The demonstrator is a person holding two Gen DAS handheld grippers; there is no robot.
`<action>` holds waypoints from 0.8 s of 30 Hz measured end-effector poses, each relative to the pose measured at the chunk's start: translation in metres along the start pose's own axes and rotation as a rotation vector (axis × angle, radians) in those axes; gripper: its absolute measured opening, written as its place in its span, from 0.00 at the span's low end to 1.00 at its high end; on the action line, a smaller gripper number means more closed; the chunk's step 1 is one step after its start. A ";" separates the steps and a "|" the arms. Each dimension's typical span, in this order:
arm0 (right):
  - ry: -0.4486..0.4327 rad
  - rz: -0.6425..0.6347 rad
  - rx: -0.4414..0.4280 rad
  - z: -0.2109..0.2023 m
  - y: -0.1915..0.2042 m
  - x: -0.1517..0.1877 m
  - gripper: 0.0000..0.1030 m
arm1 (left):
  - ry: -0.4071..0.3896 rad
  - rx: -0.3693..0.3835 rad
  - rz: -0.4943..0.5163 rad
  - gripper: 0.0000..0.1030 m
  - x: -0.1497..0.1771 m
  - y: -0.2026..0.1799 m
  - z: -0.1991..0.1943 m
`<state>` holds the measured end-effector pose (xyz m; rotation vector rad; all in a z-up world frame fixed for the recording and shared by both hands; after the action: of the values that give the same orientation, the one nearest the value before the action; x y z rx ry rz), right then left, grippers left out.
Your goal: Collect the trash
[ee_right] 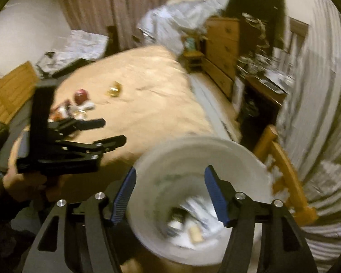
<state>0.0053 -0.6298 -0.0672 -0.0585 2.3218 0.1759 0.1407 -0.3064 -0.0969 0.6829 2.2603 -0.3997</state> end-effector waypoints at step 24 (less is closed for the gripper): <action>0.126 -0.549 -0.239 0.171 0.267 -0.030 0.63 | -0.004 -0.350 -0.247 0.89 0.055 0.327 -0.074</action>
<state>0.1233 -0.3414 -0.1320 -0.8359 2.3034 0.1716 0.2563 0.0123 -0.1119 0.2245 2.3370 -0.1137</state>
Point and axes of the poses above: each gripper's, at about its wrist camera, not at the fingertips, and z roughly the way its jaws point, y to its left, x to its underside, the point moved 2 cm from there along z, roughly the way its jaws point, and after that the axes turned 3 degrees about -z, right-handed, at the moved point
